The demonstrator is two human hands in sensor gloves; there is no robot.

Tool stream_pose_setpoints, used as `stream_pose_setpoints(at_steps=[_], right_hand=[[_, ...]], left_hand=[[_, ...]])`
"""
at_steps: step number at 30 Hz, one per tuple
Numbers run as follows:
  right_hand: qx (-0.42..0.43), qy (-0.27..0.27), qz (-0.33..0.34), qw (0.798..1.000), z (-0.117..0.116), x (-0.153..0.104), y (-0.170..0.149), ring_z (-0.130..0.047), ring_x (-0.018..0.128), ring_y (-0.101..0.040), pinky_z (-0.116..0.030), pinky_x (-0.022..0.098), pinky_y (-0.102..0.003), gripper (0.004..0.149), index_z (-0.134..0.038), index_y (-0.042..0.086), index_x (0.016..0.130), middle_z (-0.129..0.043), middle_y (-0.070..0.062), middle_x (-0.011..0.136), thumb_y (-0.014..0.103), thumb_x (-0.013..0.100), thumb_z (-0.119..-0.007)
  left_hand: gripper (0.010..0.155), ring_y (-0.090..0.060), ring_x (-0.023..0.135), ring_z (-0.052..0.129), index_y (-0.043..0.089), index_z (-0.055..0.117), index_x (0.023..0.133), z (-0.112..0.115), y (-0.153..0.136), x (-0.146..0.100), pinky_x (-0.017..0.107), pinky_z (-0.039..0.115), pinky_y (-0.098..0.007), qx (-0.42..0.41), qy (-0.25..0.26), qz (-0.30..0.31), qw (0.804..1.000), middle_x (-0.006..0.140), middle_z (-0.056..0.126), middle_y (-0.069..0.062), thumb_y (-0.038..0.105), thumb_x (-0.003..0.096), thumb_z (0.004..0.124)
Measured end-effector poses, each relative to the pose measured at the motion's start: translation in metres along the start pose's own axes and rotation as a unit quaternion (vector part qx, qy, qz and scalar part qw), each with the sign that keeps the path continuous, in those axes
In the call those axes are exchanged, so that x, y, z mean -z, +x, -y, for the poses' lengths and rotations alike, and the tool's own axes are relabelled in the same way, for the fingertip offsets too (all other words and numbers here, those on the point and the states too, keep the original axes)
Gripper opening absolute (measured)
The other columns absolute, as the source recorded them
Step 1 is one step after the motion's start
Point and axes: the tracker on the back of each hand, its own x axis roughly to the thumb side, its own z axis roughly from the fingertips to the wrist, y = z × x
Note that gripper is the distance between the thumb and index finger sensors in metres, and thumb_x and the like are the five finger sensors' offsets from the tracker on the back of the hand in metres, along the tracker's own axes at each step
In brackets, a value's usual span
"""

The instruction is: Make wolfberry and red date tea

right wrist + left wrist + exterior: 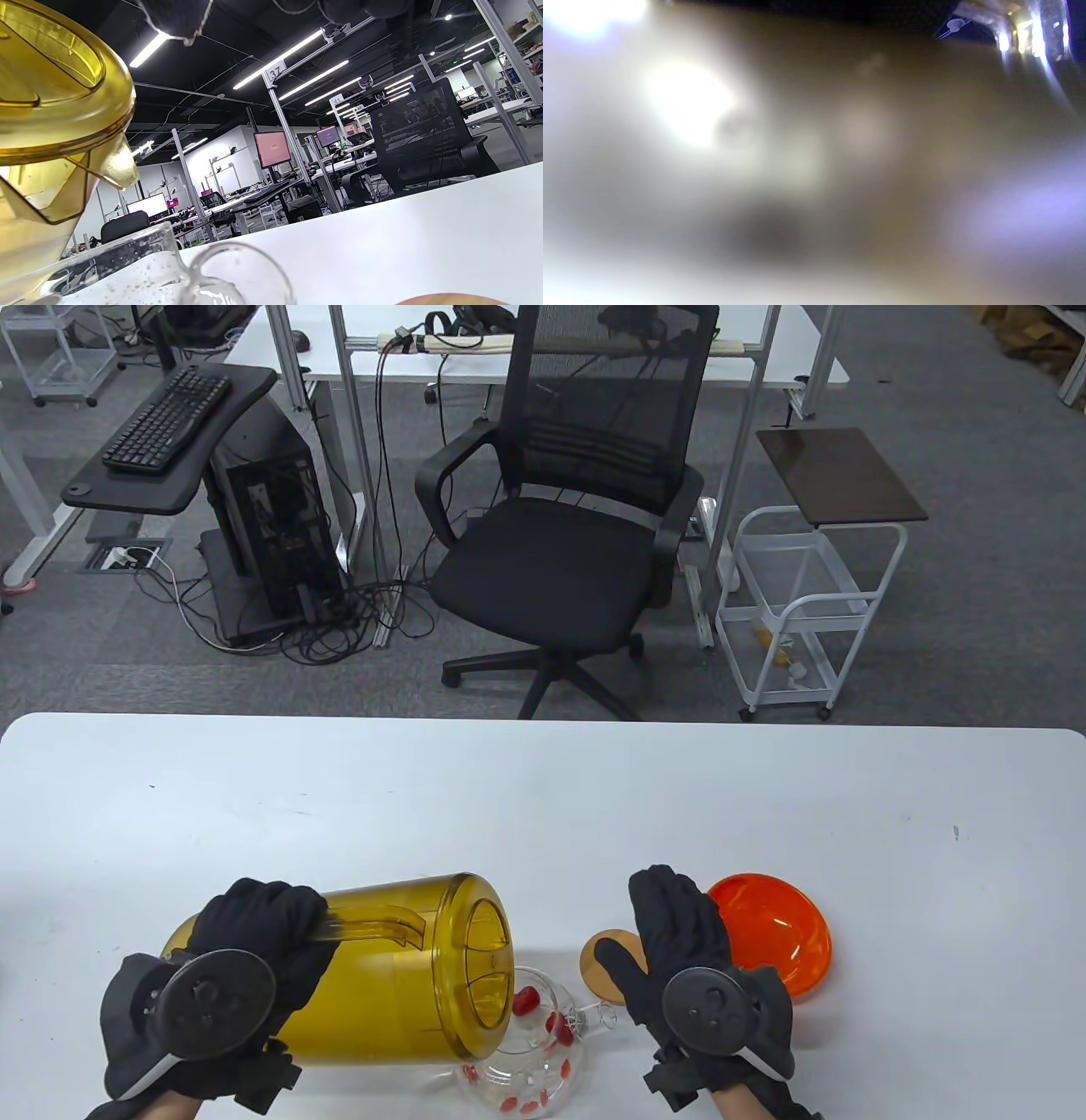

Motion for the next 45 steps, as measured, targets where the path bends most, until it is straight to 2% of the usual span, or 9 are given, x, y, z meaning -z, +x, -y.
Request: stream_pose_setpoints(at_steps=[15, 45], right_hand=[[0.003, 0.001, 0.000, 1.000, 0.000, 0.000, -0.001, -0.054, 0.096, -0.062, -0.043, 0.070, -0.072, 0.076, -0.045, -0.005, 0.109, -0.048, -0.037, 0.108, 0.045, 0.056, -0.069], [0.011, -0.002, -0.003, 1.000, 0.002, 0.001, -0.003, -0.053, 0.096, -0.062, -0.042, 0.070, -0.072, 0.077, -0.043, -0.005, 0.109, -0.047, -0.037, 0.108, 0.045, 0.056, -0.069]], left_hand=[[0.029, -0.029, 0.061, 0.094, 0.015, 0.088, 0.067, 0.000, 0.013, -0.001, 0.054, 0.076, -0.045, 0.049, 0.004, 0.019, 0.999, 0.049, 0.092, -0.003, 0.037, 0.0493, 0.084], [0.028, -0.029, 0.060, 0.094, 0.015, 0.089, 0.067, 0.003, 0.026, 0.002, 0.052, 0.077, -0.045, 0.095, -0.006, 0.031, 0.995, 0.048, 0.092, -0.003, 0.036, 0.0489, 0.084]])
